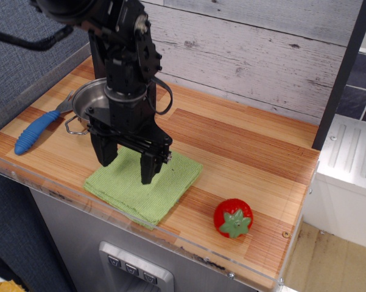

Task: Move green cloth to the right of the pot

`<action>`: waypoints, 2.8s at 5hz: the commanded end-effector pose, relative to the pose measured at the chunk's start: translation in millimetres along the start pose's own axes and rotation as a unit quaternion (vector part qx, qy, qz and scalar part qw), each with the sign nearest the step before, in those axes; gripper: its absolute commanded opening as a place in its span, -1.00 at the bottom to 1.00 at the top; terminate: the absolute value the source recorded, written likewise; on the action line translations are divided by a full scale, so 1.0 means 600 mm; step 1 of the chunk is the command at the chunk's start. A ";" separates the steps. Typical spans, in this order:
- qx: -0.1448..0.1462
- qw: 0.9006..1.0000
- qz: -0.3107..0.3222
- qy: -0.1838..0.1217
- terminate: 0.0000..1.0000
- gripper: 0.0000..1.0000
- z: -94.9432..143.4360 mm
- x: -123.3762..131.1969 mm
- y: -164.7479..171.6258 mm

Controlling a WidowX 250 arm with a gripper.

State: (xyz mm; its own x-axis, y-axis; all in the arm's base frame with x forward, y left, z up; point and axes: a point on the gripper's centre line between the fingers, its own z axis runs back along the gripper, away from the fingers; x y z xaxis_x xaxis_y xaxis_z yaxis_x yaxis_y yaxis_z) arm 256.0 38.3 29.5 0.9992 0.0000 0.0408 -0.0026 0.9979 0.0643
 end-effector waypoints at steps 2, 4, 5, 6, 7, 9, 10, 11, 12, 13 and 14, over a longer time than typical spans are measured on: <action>-0.011 0.997 -0.058 -0.043 -1.00 1.00 -0.039 0.014 -0.040; -0.037 0.997 -0.069 -0.011 -1.00 1.00 -0.067 0.052 -0.065; -0.048 0.996 -0.076 -0.026 -1.00 1.00 -0.060 0.112 -0.090; -0.056 0.995 -0.079 -0.037 -1.00 1.00 -0.053 0.147 -0.102; -0.061 0.994 -0.075 -0.050 -1.00 1.00 -0.046 0.187 -0.108; -0.058 0.995 -0.052 -0.055 -1.00 1.00 -0.028 0.220 -0.110; -0.064 0.993 -0.045 -0.084 -1.00 1.00 0.032 0.225 -0.113; -0.075 0.989 -0.046 -0.116 -1.00 1.00 0.096 0.238 -0.114; -0.086 0.986 -0.045 -0.133 -1.00 1.00 0.142 0.254 -0.111; -0.084 0.987 -0.037 -0.133 -1.00 1.00 0.175 0.225 -0.098; -0.073 0.991 -0.017 -0.111 -1.00 1.00 0.175 0.150 -0.072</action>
State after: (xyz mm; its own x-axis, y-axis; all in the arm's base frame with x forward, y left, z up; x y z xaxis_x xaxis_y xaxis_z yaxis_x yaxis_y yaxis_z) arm 339.6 -14.1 114.3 0.9788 -0.0344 0.2019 0.0515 0.9954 -0.0802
